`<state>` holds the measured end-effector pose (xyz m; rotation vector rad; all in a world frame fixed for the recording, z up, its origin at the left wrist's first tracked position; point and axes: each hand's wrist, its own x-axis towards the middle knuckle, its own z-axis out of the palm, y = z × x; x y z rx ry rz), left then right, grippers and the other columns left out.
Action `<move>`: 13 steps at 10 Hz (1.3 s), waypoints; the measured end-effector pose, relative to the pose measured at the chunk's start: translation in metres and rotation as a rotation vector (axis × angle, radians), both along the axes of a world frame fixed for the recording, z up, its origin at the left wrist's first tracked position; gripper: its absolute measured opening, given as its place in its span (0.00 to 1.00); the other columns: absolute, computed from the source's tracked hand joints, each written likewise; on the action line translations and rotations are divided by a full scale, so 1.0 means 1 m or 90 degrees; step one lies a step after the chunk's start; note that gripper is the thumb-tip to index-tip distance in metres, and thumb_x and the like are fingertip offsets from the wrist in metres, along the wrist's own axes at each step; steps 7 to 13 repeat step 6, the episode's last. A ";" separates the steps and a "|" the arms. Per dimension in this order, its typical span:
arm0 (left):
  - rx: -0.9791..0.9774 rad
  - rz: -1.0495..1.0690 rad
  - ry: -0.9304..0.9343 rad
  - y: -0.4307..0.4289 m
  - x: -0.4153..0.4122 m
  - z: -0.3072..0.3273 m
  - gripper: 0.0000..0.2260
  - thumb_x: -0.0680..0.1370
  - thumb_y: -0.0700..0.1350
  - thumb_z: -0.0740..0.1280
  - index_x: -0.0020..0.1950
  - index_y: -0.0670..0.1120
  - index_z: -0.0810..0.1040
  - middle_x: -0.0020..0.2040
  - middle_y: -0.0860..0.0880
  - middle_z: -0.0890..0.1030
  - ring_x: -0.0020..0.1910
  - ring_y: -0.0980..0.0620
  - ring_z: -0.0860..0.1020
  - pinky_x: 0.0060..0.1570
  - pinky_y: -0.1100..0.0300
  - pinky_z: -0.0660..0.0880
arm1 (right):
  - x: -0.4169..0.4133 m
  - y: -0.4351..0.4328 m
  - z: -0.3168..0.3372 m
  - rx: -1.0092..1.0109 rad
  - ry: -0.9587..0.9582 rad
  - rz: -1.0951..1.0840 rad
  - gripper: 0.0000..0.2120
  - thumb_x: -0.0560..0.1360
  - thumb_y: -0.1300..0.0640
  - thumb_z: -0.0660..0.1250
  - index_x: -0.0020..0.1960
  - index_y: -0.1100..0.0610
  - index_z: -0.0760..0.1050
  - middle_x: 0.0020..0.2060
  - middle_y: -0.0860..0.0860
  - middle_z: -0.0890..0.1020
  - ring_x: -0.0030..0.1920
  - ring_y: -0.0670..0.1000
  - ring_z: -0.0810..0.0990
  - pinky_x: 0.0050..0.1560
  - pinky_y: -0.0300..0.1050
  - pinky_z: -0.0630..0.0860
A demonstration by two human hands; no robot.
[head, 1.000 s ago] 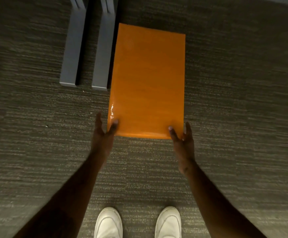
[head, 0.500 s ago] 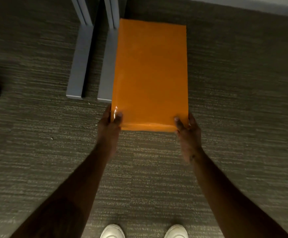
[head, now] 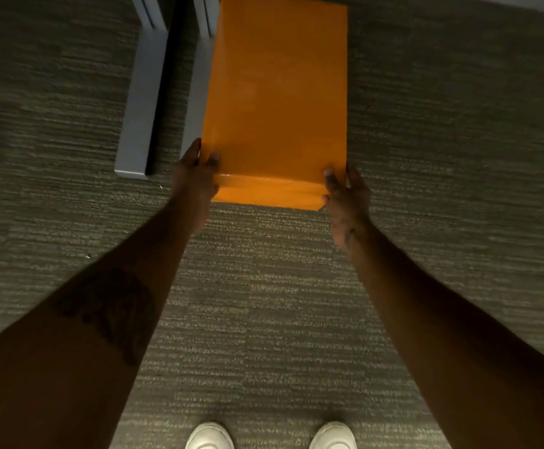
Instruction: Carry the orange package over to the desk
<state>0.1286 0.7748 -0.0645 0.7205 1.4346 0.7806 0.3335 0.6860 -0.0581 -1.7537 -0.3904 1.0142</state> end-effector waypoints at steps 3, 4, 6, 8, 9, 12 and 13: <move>0.052 -0.091 0.100 -0.005 -0.007 0.010 0.20 0.82 0.48 0.63 0.73 0.47 0.70 0.69 0.45 0.76 0.64 0.45 0.76 0.53 0.55 0.74 | 0.008 -0.004 0.002 -0.012 -0.069 0.101 0.23 0.78 0.51 0.68 0.71 0.53 0.69 0.59 0.46 0.79 0.63 0.51 0.77 0.60 0.48 0.75; 0.087 -0.133 0.292 -0.024 -0.018 0.011 0.26 0.79 0.60 0.63 0.72 0.45 0.72 0.68 0.44 0.76 0.64 0.46 0.76 0.58 0.52 0.76 | 0.008 -0.013 0.008 -0.103 -0.153 0.073 0.38 0.75 0.44 0.71 0.78 0.53 0.58 0.74 0.55 0.70 0.72 0.57 0.70 0.59 0.45 0.72; 0.180 -0.267 0.560 -0.074 -0.043 0.033 0.33 0.80 0.63 0.56 0.78 0.42 0.60 0.78 0.38 0.59 0.77 0.38 0.58 0.73 0.40 0.62 | -0.003 -0.054 0.027 -0.179 -0.480 0.281 0.39 0.77 0.39 0.65 0.79 0.57 0.56 0.77 0.63 0.59 0.76 0.64 0.61 0.69 0.56 0.68; 0.180 -0.267 0.560 -0.074 -0.043 0.033 0.33 0.80 0.63 0.56 0.78 0.42 0.60 0.78 0.38 0.59 0.77 0.38 0.58 0.73 0.40 0.62 | -0.003 -0.054 0.027 -0.179 -0.480 0.281 0.39 0.77 0.39 0.65 0.79 0.57 0.56 0.77 0.63 0.59 0.76 0.64 0.61 0.69 0.56 0.68; 0.180 -0.267 0.560 -0.074 -0.043 0.033 0.33 0.80 0.63 0.56 0.78 0.42 0.60 0.78 0.38 0.59 0.77 0.38 0.58 0.73 0.40 0.62 | -0.003 -0.054 0.027 -0.179 -0.480 0.281 0.39 0.77 0.39 0.65 0.79 0.57 0.56 0.77 0.63 0.59 0.76 0.64 0.61 0.69 0.56 0.68; 0.180 -0.267 0.560 -0.074 -0.043 0.033 0.33 0.80 0.63 0.56 0.78 0.42 0.60 0.78 0.38 0.59 0.77 0.38 0.58 0.73 0.40 0.62 | -0.003 -0.054 0.027 -0.179 -0.480 0.281 0.39 0.77 0.39 0.65 0.79 0.57 0.56 0.77 0.63 0.59 0.76 0.64 0.61 0.69 0.56 0.68; 0.180 -0.267 0.560 -0.074 -0.043 0.033 0.33 0.80 0.63 0.56 0.78 0.42 0.60 0.78 0.38 0.59 0.77 0.38 0.58 0.73 0.40 0.62 | -0.003 -0.054 0.027 -0.179 -0.480 0.281 0.39 0.77 0.39 0.65 0.79 0.57 0.56 0.77 0.63 0.59 0.76 0.64 0.61 0.69 0.56 0.68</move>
